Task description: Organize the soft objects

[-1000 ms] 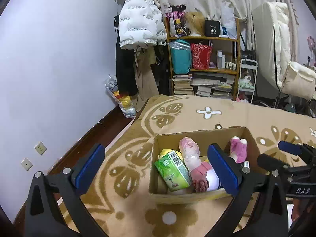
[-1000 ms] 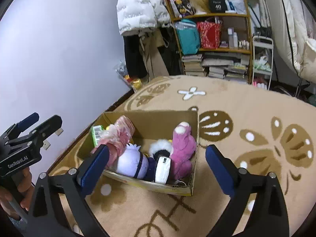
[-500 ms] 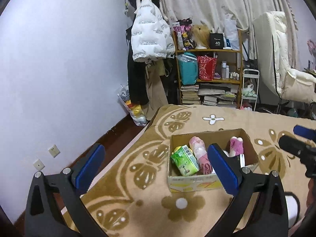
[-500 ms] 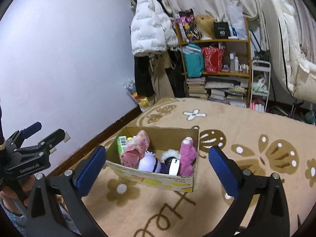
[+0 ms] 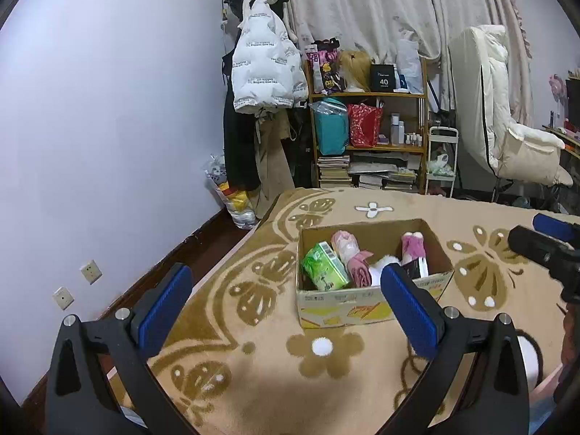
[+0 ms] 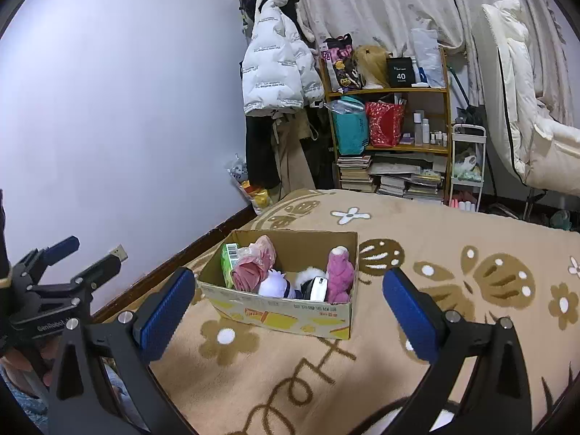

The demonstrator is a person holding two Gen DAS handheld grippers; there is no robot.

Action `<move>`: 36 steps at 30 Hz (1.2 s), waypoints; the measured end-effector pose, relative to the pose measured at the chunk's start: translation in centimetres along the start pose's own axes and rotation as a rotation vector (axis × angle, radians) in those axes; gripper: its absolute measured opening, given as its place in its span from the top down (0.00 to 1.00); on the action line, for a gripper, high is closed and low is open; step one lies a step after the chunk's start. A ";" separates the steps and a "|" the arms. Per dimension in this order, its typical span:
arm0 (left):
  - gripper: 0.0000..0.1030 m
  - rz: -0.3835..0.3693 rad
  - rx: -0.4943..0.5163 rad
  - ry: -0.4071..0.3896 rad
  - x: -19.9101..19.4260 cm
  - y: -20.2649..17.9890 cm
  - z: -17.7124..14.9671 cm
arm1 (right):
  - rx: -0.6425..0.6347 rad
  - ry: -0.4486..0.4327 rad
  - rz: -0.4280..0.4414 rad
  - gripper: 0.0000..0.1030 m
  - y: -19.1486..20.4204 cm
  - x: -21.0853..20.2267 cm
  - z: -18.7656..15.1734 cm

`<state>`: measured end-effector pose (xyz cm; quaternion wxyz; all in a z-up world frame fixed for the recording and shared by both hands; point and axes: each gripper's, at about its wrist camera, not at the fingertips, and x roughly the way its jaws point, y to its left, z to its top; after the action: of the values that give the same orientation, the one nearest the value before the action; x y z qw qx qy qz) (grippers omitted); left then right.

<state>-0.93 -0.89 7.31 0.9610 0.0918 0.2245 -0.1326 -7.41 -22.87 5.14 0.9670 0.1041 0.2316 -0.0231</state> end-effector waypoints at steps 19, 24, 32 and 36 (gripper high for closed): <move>0.00 -0.021 0.001 0.035 3.1 0.2 -4.1 | 0.020 0.014 -0.036 0.00 -1.0 3.3 -3.2; 0.00 -0.015 0.025 0.031 3.4 -0.3 -4.7 | 0.015 0.020 -0.039 0.00 -1.1 3.8 -3.5; 0.00 -0.013 0.027 0.043 3.5 -0.5 -5.0 | 0.040 0.005 -0.043 0.00 -1.4 3.5 -3.5; 0.00 0.009 0.017 0.033 3.4 -0.2 -4.9 | 0.057 0.000 -0.047 0.00 -1.8 3.3 -3.5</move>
<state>-0.07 -0.68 1.42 0.9570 0.1031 0.2389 -0.1284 -6.20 -23.90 0.23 0.9628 0.1260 0.2333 -0.0523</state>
